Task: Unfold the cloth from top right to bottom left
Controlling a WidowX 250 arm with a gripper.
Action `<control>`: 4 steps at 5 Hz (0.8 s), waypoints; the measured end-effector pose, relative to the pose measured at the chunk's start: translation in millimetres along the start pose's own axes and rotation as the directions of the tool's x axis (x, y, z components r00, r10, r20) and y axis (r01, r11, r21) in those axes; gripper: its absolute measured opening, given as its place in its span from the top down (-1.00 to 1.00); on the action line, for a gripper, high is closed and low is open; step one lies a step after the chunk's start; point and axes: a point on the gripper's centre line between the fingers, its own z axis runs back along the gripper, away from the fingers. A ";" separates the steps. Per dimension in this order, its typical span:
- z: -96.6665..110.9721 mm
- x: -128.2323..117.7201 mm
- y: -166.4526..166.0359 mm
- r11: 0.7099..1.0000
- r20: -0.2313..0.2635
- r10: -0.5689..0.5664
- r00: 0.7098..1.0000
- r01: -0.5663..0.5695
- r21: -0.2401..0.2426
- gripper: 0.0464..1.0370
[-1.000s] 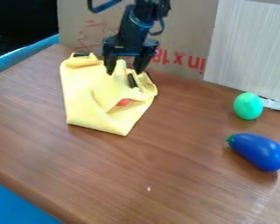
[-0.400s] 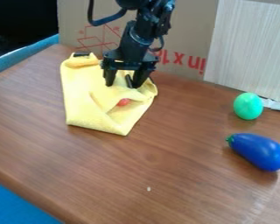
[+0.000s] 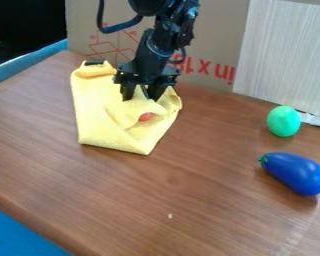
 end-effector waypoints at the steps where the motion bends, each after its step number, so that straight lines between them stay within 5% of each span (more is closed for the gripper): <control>1: 10.5 1.3 -0.5 0.999 -0.004 0.010 1.000 -0.010 -0.040 0.09; 3: 12.3 12.6 17.1 0.996 -0.072 0.009 0.997 -0.015 -0.088 0.83; 4: 9.2 17.0 28.4 0.993 -0.112 -0.011 0.994 -0.002 -0.117 0.92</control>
